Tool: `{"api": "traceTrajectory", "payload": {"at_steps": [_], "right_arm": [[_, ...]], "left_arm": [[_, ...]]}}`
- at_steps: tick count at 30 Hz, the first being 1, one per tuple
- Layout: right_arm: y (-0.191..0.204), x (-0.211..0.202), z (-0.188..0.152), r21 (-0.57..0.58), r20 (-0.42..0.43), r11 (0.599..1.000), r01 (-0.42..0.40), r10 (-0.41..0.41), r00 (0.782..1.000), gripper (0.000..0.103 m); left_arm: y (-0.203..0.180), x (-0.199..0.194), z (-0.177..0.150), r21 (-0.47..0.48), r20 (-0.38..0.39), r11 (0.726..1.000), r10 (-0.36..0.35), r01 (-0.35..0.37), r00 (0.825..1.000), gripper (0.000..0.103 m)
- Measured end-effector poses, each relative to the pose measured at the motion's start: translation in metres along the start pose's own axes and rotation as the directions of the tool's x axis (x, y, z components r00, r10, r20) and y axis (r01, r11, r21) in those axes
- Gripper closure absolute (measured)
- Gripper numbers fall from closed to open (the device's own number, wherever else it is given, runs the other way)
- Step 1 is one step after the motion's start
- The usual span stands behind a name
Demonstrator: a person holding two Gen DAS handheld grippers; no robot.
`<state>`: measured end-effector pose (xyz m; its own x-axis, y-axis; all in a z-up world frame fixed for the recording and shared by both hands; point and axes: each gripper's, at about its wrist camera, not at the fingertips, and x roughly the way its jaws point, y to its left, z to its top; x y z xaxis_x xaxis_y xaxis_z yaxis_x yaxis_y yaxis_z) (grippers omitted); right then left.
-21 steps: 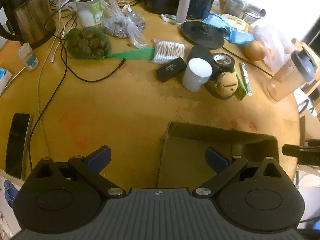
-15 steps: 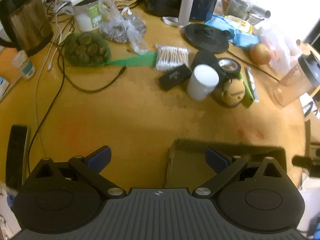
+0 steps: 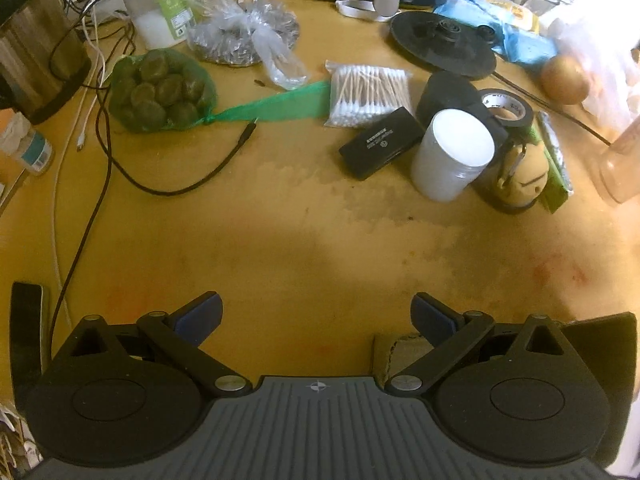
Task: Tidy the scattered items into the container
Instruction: 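Move the right tool toward the white marble-patterned strip on the table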
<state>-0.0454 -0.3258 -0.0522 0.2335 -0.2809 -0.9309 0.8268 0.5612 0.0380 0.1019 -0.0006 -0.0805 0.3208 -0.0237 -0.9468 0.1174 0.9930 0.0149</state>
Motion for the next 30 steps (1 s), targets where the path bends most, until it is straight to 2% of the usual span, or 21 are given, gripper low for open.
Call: {"api": "traceTrajectory", "payload": {"at_steps": [8, 12, 20, 24, 26, 30], "right_arm": [[-0.006, 0.003, 0.004, 0.021, 0.006, 1.0, -0.006, 0.006, 1.0, 0.0], [-0.01, 0.005, 0.009, 0.027, 0.018, 1.0, -0.013, 0.012, 1.0, 0.0], [-0.022, 0.01, 0.026, -0.022, 0.043, 0.996, -0.087, 0.088, 0.995, 0.0], [-0.032, 0.018, 0.032, 0.021, 0.032, 0.99, -0.139, 0.138, 0.99, 0.0], [-0.035, 0.022, 0.035, 0.027, 0.034, 0.986, -0.164, 0.163, 0.986, 0.0], [-0.032, 0.026, 0.041, -0.03, 0.058, 0.985, -0.171, 0.172, 0.983, 0.0]], "left_arm": [[0.003, -0.005, -0.003, -0.012, -0.021, 1.0, 0.002, -0.002, 1.0, 0.001], [0.006, -0.015, -0.003, -0.041, 0.021, 0.999, -0.023, 0.024, 1.0, 0.001], [0.008, -0.04, -0.004, -0.075, 0.093, 0.993, -0.088, 0.095, 0.992, 0.001], [0.009, -0.052, -0.011, -0.089, 0.135, 0.988, -0.11, 0.122, 0.985, 0.001], [0.008, -0.056, -0.013, -0.093, 0.145, 0.989, -0.105, 0.119, 0.984, 0.001], [0.005, -0.062, -0.018, -0.083, 0.172, 0.993, -0.064, 0.08, 0.983, 0.001]]}}
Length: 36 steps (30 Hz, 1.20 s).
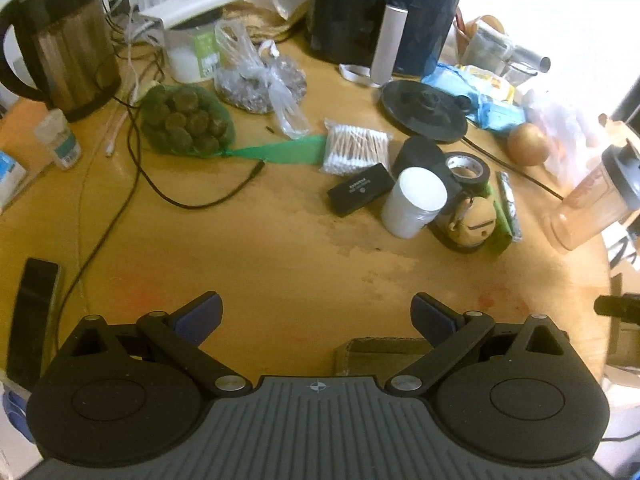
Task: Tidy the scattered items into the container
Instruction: 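Move the right tool toward the white marble-patterned strip on the table, then close the right tool on the marble-patterned strip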
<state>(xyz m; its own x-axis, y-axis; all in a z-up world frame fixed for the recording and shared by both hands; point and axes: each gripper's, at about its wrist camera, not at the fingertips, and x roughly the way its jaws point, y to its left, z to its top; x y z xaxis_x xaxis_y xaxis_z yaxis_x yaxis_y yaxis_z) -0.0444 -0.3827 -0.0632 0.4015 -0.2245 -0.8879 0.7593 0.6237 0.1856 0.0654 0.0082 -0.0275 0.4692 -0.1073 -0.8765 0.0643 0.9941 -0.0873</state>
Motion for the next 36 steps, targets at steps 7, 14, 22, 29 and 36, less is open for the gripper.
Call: {"api": "traceTrajectory", "payload": {"at_steps": [7, 14, 22, 29, 36], "right_arm": [[0.006, 0.017, 0.008, -0.086, 0.049, 0.996, -0.025, 0.029, 0.998, 0.0], [0.018, 0.034, 0.017, -0.144, 0.114, 0.989, -0.036, 0.053, 0.992, 0.003], [0.024, 0.056, 0.027, -0.161, 0.146, 0.987, 0.01, 0.014, 0.989, 0.017], [0.031, 0.069, 0.033, -0.196, 0.178, 0.98, 0.047, -0.012, 0.984, 0.027], [0.03, 0.089, 0.043, -0.171, 0.198, 0.982, 0.086, -0.051, 0.979, 0.04]], "left_arm": [[0.002, -0.006, -0.008, 0.0, 0.027, 1.0, 0.003, -0.003, 1.0, 0.001], [0.004, -0.003, -0.016, 0.013, -0.014, 1.0, 0.022, -0.022, 1.0, 0.001], [0.005, -0.007, -0.021, 0.043, -0.015, 0.999, 0.013, -0.013, 1.0, 0.001], [0.011, -0.006, -0.023, 0.035, -0.038, 0.999, 0.008, -0.006, 0.999, 0.001], [0.017, -0.008, -0.026, 0.018, -0.047, 1.0, 0.012, -0.011, 0.999, 0.001]]}}
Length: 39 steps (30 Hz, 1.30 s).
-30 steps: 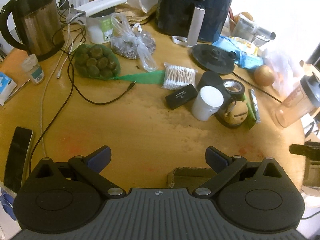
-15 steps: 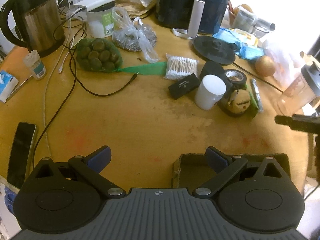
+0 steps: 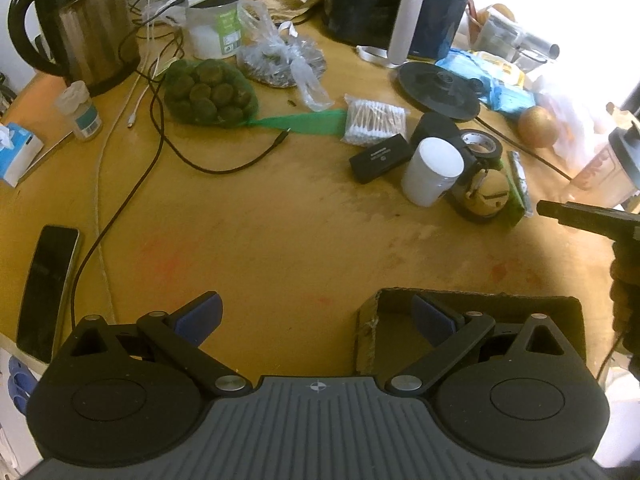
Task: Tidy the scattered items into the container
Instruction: 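Close the right tool on the marble-patterned strip, then lift the marble-patterned strip off the table with the right tool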
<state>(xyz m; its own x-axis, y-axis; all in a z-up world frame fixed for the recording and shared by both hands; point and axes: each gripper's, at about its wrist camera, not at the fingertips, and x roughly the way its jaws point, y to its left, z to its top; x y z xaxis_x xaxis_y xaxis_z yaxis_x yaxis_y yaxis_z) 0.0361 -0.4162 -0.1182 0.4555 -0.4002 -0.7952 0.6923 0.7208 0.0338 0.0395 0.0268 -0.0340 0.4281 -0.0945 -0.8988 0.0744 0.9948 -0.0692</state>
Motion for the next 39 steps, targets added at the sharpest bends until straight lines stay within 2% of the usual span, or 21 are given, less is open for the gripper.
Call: {"api": "traceTrajectory", "payload": {"at_steps": [12, 23, 39], "right_arm": [[0.006, 0.035, 0.007, -0.019, -0.011, 0.999, 0.04, -0.04, 0.999, 0.057], [0.003, 0.051, 0.006, 0.008, -0.054, 0.999, 0.053, -0.053, 0.997, 0.084], [-0.007, 0.039, -0.001, 0.084, -0.09, 0.996, 0.031, -0.024, 0.996, 0.086]], "left_arm": [[0.013, 0.0, -0.003, -0.033, -0.017, 0.999, 0.011, -0.012, 1.0, 0.001], [0.018, -0.001, -0.004, -0.044, -0.024, 0.999, -0.002, 0.001, 1.0, 0.001], [0.013, -0.004, -0.008, -0.029, -0.02, 0.999, -0.027, 0.027, 0.999, 0.001]]}}
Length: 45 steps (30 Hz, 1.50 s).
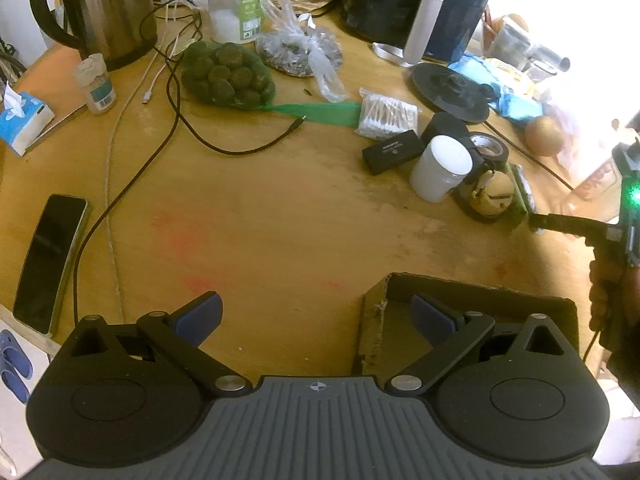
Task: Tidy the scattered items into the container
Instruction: 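Lift the marble-patterned strip off the table with the right tool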
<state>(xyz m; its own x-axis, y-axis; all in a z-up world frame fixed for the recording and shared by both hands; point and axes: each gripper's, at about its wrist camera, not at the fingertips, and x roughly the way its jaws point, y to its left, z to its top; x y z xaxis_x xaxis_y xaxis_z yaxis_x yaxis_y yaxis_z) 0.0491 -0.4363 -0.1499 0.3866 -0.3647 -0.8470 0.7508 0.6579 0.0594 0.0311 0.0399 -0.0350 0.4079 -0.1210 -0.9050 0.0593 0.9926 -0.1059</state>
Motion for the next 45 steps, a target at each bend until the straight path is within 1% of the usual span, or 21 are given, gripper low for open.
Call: {"api": "traceTrajectory", "payload": {"at_steps": [6, 16, 22, 27, 31, 34, 45], "right_arm": [[-0.003, -0.017, -0.012, 0.004, -0.003, 1.0, -0.01, 0.01, 1.0, 0.086], [-0.016, -0.043, -0.045, 0.02, -0.021, 1.0, -0.017, 0.017, 1.0, 0.086], [-0.026, -0.053, -0.061, 0.038, -0.039, 0.999, -0.014, 0.015, 0.999, 0.086], [-0.031, -0.054, -0.069, 0.039, -0.057, 0.999, -0.009, 0.011, 0.998, 0.086], [-0.033, -0.05, -0.068, 0.035, -0.073, 0.999, -0.011, 0.013, 0.997, 0.084], [-0.031, -0.046, -0.064, 0.021, -0.073, 1.0, -0.01, 0.011, 0.997, 0.081], [-0.028, -0.025, -0.04, -0.01, -0.072, 1.0, 0.001, -0.002, 0.997, 0.081]], "left_arm": [[-0.009, 0.001, -0.002, 0.019, -0.002, 1.0, -0.02, 0.02, 1.0, 0.001], [-0.021, 0.001, -0.004, 0.051, -0.001, 0.998, -0.046, 0.046, 0.999, 0.001], [-0.029, 0.001, -0.006, 0.065, -0.003, 0.996, -0.061, 0.061, 0.998, 0.001], [-0.034, 0.001, -0.007, 0.077, -0.004, 0.995, -0.069, 0.069, 0.998, 0.001], [-0.034, 0.001, -0.007, 0.077, -0.005, 0.995, -0.069, 0.069, 0.998, 0.001], [-0.034, 0.001, -0.006, 0.069, -0.006, 0.995, -0.066, 0.067, 0.998, 0.001], [-0.028, 0.003, -0.003, 0.061, -0.012, 0.996, -0.057, 0.058, 0.998, 0.001]]}}
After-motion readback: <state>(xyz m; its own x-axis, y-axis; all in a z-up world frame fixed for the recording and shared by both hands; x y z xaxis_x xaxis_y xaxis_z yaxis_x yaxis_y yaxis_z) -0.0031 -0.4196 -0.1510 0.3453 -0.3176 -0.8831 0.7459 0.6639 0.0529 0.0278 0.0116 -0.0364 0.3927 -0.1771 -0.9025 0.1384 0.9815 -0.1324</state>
